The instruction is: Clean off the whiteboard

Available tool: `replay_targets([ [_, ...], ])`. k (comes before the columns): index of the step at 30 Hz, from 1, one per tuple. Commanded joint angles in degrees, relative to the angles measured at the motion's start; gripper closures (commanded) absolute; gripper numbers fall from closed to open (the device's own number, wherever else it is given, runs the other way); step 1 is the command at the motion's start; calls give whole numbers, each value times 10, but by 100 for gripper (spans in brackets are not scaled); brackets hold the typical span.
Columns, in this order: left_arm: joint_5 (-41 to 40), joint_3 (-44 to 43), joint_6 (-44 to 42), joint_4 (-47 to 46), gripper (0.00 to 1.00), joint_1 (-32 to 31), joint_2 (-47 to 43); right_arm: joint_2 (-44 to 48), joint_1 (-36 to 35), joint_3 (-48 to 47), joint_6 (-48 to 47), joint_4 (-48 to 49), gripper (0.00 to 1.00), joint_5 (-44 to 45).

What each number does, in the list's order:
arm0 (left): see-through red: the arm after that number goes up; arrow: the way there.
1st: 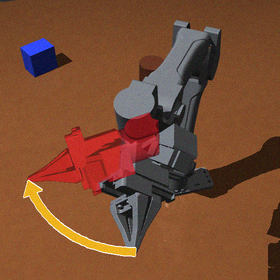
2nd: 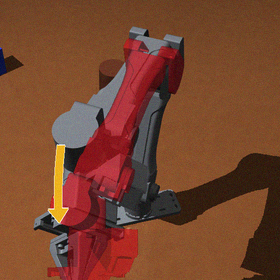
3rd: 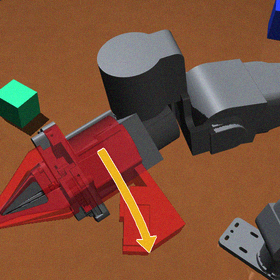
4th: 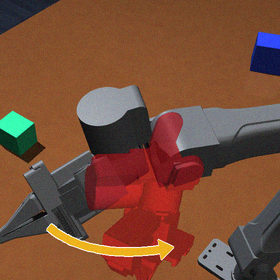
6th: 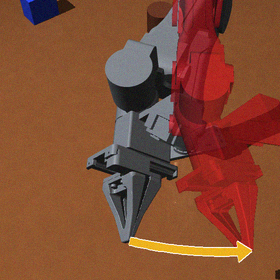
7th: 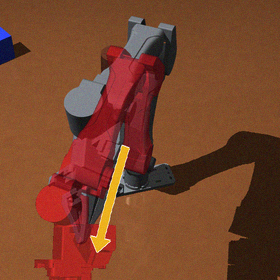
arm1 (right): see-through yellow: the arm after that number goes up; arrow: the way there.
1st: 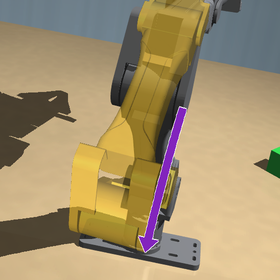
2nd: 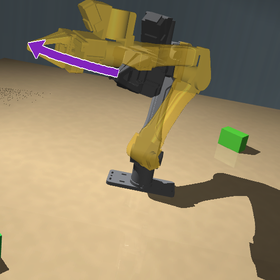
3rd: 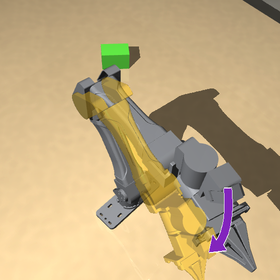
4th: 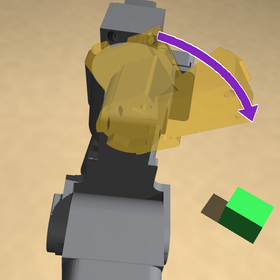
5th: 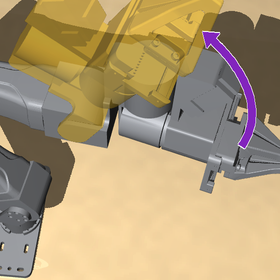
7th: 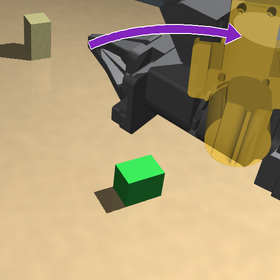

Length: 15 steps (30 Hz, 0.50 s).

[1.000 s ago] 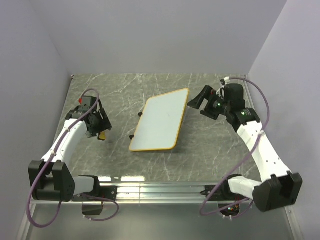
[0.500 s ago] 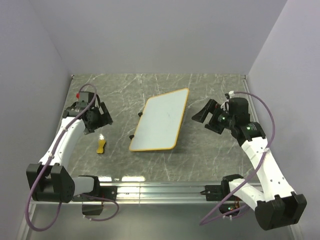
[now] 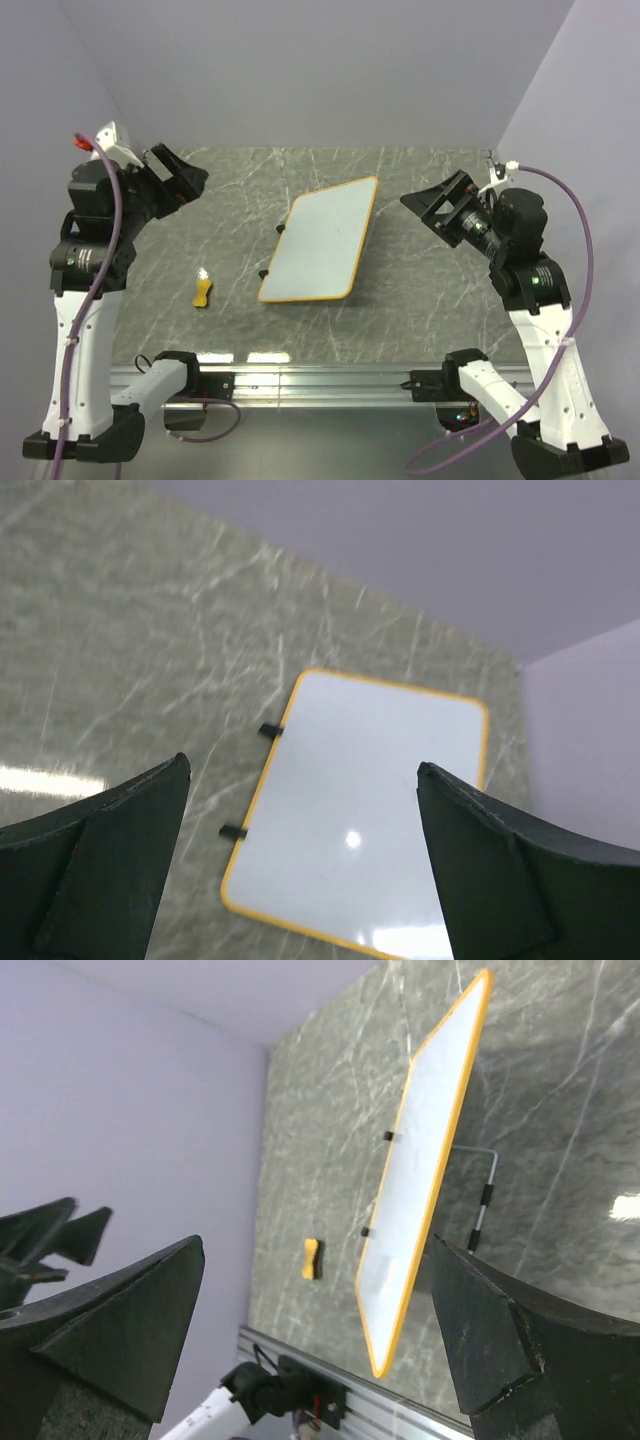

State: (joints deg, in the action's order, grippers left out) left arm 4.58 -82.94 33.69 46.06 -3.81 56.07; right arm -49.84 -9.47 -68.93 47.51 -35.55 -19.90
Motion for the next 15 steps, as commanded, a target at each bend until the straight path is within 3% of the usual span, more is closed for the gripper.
replay_targets([
  [1, -17, -52, -6, -22, 1, -3, 9, 40, 3, 35, 43, 58, 0, 20],
  [9, -25, -55, -52, -91, 1, -8, 4, 64, -5, 69, 16, 51, 0, 6],
  [15, -76, -55, -50, -103, 0, -8, 25, 86, -10, 54, -12, 3, 0, 43],
])
